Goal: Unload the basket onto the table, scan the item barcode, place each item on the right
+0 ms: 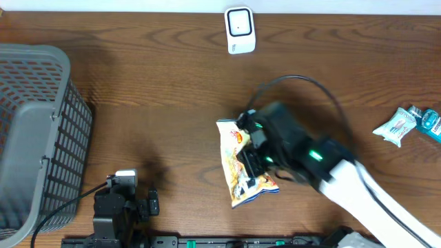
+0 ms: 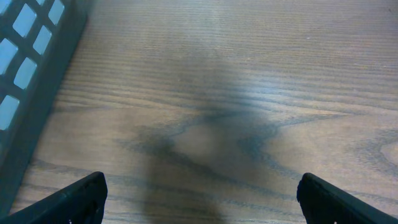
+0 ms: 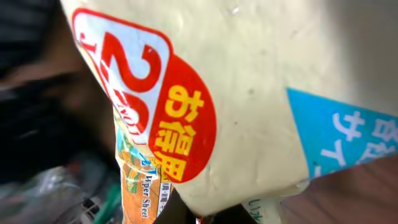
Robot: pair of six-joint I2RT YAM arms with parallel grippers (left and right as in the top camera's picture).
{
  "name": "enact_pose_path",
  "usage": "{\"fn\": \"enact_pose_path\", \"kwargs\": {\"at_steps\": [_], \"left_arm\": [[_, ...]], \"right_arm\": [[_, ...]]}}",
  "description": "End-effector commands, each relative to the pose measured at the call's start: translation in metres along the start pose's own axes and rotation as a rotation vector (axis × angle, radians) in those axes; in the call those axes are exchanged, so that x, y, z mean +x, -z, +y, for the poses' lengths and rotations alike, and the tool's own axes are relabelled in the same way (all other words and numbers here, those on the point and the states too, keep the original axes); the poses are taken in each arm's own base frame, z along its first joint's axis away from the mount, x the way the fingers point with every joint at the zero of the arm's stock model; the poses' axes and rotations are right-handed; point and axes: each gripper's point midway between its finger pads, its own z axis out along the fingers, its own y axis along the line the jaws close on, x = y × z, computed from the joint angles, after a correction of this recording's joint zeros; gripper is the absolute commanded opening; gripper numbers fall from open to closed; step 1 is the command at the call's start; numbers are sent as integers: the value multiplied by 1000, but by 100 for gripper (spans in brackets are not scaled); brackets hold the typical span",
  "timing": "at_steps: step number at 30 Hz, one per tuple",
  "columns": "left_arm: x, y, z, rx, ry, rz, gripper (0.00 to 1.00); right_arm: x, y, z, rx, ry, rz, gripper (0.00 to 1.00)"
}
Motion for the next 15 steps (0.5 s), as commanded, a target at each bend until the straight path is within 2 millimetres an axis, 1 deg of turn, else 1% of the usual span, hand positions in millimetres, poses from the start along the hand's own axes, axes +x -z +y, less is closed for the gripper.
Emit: {"fn": "enact_pose_path", "kwargs": {"at_steps": [1, 3, 5, 7, 8, 10, 14, 15], "left_arm": [[11, 0, -1, 5, 5, 40, 98], [11, 0, -1, 5, 5, 40, 98], [11, 0, -1, 5, 5, 40, 98], [11, 0, -1, 5, 5, 40, 98], [11, 0, -1, 5, 5, 40, 98], [11, 0, -1, 5, 5, 40, 98], [11, 0, -1, 5, 5, 40, 97], [11, 0, -1, 5, 5, 40, 98]], "right_arm": [[3, 33, 47, -220, 194, -60, 1], [8, 51, 67, -317, 367, -108, 1], [17, 63, 80, -380, 624, -160, 1], [22, 67, 86, -418, 823, -213, 1], [20, 68, 89, -427, 893, -246, 1], [6, 65, 91, -434, 954, -316, 1], [-22, 64, 95, -496, 987, -422, 1], [-25, 64, 96, -520, 988, -436, 1]]}}
